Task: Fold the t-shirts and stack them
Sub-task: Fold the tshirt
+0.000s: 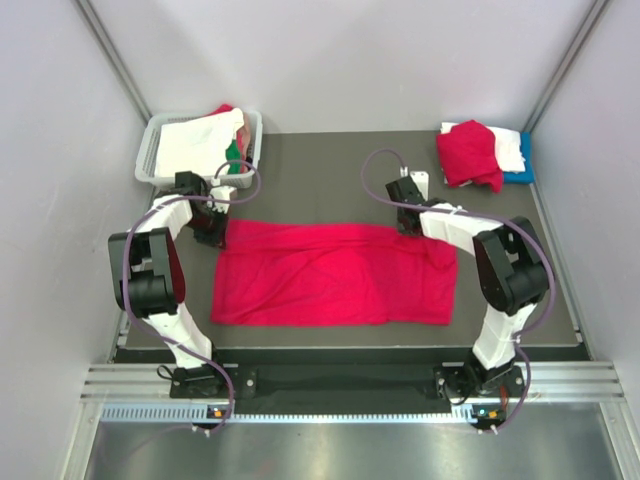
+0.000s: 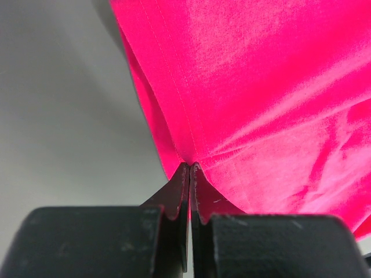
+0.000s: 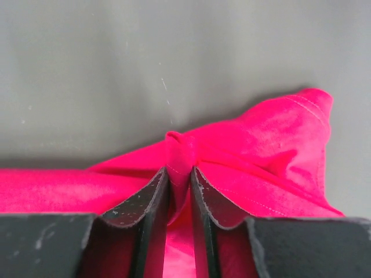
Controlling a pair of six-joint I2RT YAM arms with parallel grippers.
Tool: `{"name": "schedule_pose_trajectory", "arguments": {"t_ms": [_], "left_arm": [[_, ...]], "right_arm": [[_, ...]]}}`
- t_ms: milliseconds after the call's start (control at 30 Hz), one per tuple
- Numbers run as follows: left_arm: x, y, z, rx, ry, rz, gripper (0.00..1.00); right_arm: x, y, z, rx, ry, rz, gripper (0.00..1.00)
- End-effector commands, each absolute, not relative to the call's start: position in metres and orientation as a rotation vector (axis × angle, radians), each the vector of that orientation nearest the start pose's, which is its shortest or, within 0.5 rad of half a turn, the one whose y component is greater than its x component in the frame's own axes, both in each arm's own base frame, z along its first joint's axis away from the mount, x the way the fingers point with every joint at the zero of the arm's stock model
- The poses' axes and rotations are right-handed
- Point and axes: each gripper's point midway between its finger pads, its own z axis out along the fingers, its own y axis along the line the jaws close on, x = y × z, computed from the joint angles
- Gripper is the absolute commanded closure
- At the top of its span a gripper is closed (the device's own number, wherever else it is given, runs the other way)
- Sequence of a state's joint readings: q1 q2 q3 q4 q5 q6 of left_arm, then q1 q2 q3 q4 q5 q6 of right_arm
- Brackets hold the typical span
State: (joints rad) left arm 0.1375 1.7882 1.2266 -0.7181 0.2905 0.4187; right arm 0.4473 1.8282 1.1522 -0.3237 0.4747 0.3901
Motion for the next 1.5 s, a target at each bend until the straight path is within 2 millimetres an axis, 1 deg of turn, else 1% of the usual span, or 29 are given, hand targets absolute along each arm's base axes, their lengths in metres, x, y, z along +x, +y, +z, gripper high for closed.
{"name": "schedule_pose_trajectory", "arguments": {"t_ms": [0,200,233,300,333,400,433,500,533,567,600,667,767,800,833,867,933,967,1000,1033,1133,1233,1300,1400,1467], "left_arm": [[0.352,0.013,0.057,0.461,2.694,-0.277,1.0],[0.35,0.012,0.056,0.463,2.697,-0.284,1.0],[0.35,0.012,0.056,0.461,2.695,-0.285,1.0],[0.35,0.012,0.056,0.46,2.693,-0.288,1.0],[0.35,0.011,0.056,0.46,2.695,-0.29,1.0],[0.35,0.009,0.056,0.457,2.693,-0.303,1.0],[0.35,0.009,0.056,0.459,2.693,-0.304,1.0],[0.35,0.008,0.055,0.458,2.693,-0.309,1.0],[0.349,0.008,0.055,0.458,2.695,-0.311,1.0],[0.349,0.007,0.054,0.458,2.694,-0.313,1.0],[0.348,0.007,0.053,0.455,2.698,-0.315,1.0],[0.348,0.005,0.053,0.46,2.695,-0.318,1.0],[0.348,0.003,0.053,0.458,2.697,-0.321,1.0],[0.349,0.004,0.053,0.458,2.695,-0.315,1.0],[0.35,0.005,0.055,0.458,2.691,-0.308,1.0],[0.349,0.005,0.056,0.456,2.69,-0.307,1.0],[0.349,0.007,0.057,0.465,2.688,-0.29,1.0],[0.35,0.008,0.058,0.463,2.684,-0.284,1.0],[0.351,0.009,0.059,0.463,2.682,-0.281,1.0],[0.35,0.007,0.058,0.465,2.685,-0.287,1.0],[0.35,0.005,0.057,0.462,2.684,-0.304,1.0],[0.349,0.005,0.056,0.46,2.687,-0.31,1.0],[0.347,0.004,0.055,0.462,2.693,-0.315,1.0],[0.346,0.007,0.057,0.475,2.694,-0.296,1.0],[0.346,0.008,0.062,0.48,2.688,-0.283,1.0]], "right_arm": [[0.403,0.114,0.075,0.143,2.346,-0.227,0.79],[0.394,0.116,0.089,0.126,2.332,-0.218,0.83],[0.392,0.116,0.096,0.129,2.321,-0.207,0.83],[0.384,0.118,0.099,0.114,2.325,-0.201,0.83],[0.38,0.118,0.106,0.111,2.315,-0.189,0.83],[0.37,0.119,0.108,0.09,2.329,-0.195,0.85],[0.365,0.119,0.116,0.087,2.317,-0.183,0.85],[0.354,0.119,0.119,0.062,2.323,-0.188,0.86],[0.351,0.118,0.131,0.065,2.3,-0.178,0.9],[0.346,0.118,0.134,0.055,2.297,-0.179,0.91],[0.345,0.114,0.14,0.065,2.281,-0.194,0.91],[0.342,0.108,0.16,0.077,2.239,-0.19,0.91],[0.339,0.103,0.178,0.084,2.211,-0.196,0.91],[0.337,0.104,0.18,0.082,2.214,-0.185,0.91],[0.335,0.104,0.18,0.081,2.22,-0.18,0.91],[0.331,0.104,0.176,0.07,2.242,-0.178,0.91],[0.324,0.104,0.176,0.067,2.245,-0.165,0.91],[0.317,0.103,0.169,0.052,2.265,-0.171,0.91],[0.313,0.103,0.168,0.052,2.267,-0.16,0.91],[0.308,0.102,0.161,0.044,2.287,-0.166,0.91],[0.293,0.104,0.148,0.012,2.327,-0.176,0.92],[0.286,0.1,0.145,0.002,2.339,-0.197,0.92],[0.281,0.098,0.147,0.001,2.343,-0.196,0.92],[0.273,0.101,0.144,-0.01,2.359,-0.182,0.92],[0.264,0.103,0.135,-0.038,2.396,-0.181,0.92]]}}
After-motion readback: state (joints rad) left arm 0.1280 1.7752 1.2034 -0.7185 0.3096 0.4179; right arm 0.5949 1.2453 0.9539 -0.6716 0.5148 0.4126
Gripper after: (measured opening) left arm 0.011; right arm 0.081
